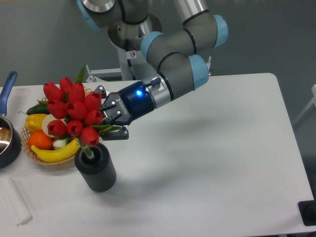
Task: Insert the flowers into the vase
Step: 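Lower the tulip stems into the opening of the black vase, then push the tulips deeper into the vase and adjust the bunch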
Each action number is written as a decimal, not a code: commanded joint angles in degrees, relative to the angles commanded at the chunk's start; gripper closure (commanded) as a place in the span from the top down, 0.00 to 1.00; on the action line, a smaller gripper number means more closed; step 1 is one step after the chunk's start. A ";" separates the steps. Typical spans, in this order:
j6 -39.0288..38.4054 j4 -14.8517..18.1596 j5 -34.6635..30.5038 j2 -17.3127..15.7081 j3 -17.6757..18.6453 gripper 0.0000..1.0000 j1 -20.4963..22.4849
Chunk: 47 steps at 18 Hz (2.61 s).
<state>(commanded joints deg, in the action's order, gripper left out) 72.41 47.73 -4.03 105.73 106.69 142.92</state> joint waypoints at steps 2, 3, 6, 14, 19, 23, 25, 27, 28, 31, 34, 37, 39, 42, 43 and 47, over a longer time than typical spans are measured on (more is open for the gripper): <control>1.06 -0.27 -1.33 0.61 0.09 0.38 -0.45; 1.58 -0.27 -1.42 1.14 0.01 0.38 -0.45; 3.08 -0.35 -1.51 2.37 0.09 0.38 -0.45; 5.01 -0.53 -2.91 3.34 0.88 0.38 -0.53; 8.44 -0.44 -3.18 4.31 2.03 0.38 -0.45; 8.62 -0.53 -4.05 4.40 2.03 0.38 -0.53; 8.71 -0.53 -6.34 4.57 2.12 0.39 -0.53; 8.71 -0.53 -6.69 4.92 2.20 0.39 -0.53; 8.71 -0.53 -7.13 5.01 2.38 0.39 -0.53; 9.06 -0.53 -7.31 5.19 2.56 0.42 -0.53; 9.67 -0.62 -7.40 5.54 3.08 0.42 -0.80; 10.73 -0.53 -7.40 5.63 3.35 0.42 -0.80; 10.73 -0.53 -7.40 5.71 3.35 0.42 -0.80; 10.90 -0.53 -7.40 5.80 3.35 0.46 -0.80; 10.91 -0.53 -7.40 5.80 3.35 0.46 -0.80; 11.25 -0.53 -7.40 6.07 3.26 0.56 -0.80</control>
<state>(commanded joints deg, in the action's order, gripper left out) 83.67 47.20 -11.43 111.80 109.95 142.12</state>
